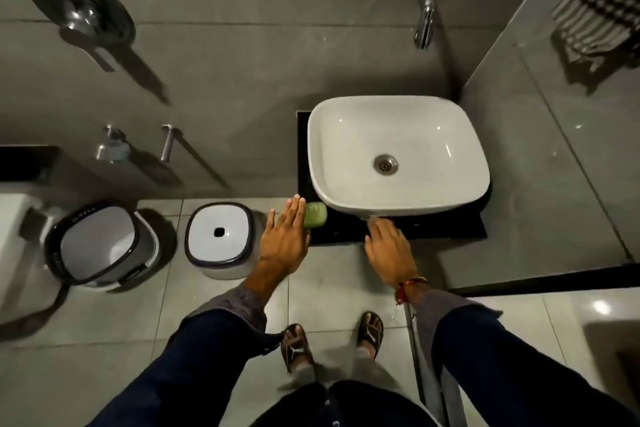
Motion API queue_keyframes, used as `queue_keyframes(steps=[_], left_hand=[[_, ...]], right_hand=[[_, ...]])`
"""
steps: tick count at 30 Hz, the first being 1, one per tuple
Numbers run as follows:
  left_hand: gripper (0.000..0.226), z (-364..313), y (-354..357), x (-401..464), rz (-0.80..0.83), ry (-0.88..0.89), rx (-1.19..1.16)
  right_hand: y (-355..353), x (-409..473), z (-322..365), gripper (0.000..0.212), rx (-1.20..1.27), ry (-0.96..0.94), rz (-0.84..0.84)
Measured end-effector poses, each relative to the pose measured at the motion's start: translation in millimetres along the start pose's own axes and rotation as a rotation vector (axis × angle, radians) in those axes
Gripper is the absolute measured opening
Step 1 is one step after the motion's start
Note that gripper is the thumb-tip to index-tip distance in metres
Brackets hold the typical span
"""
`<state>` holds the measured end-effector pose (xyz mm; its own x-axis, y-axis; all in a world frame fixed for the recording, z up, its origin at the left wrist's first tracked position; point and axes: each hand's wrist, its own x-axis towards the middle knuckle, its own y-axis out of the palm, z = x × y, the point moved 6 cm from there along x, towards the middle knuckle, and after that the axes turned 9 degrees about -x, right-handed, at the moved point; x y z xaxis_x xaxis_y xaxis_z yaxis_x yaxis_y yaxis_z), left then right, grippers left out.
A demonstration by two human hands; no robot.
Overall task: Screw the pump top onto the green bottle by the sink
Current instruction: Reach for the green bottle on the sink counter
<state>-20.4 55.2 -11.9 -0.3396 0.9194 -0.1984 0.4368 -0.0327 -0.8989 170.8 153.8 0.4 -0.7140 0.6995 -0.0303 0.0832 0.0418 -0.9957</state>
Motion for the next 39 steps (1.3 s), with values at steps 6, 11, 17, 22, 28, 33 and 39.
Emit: queue_keyframes(steps=[6,11,17,22,28,33,39], left_hand=[[0.075,-11.8,1.5,8.2,0.047,-0.021,0.02],[0.076,-2.2,18.7,-3.4,0.092,-0.106,0.002],[0.075,-5.3,21.4,0.9,0.083,-0.111,0.0],[0.075,-6.4,23.5,4.2,0.069,-0.115,0.006],[0.075,-4.2,26.1,5.2,0.075,-0.107,0.012],[0.076,-2.2,25.8,6.8,0.052,-0.097,0.008],[0.077,1.3,27.7,4.9,0.033,-0.088,-0.017]], right_hand=[[10.0,25.3,-26.9,0.035,0.005,0.154,0.02],[53.1,27.5,-16.1,0.03,0.006,0.123,0.148],[58.7,29.1,-17.9,0.024,0.037,0.109,0.111],[64.7,29.7,-20.2,0.028,0.11,0.115,0.103],[64.2,26.3,-21.6,0.029,0.175,0.134,0.082],[46.0,16.5,-14.9,0.026,0.276,0.054,-0.034],[1.1,19.0,-7.8,0.027,0.599,0.036,-0.197]])
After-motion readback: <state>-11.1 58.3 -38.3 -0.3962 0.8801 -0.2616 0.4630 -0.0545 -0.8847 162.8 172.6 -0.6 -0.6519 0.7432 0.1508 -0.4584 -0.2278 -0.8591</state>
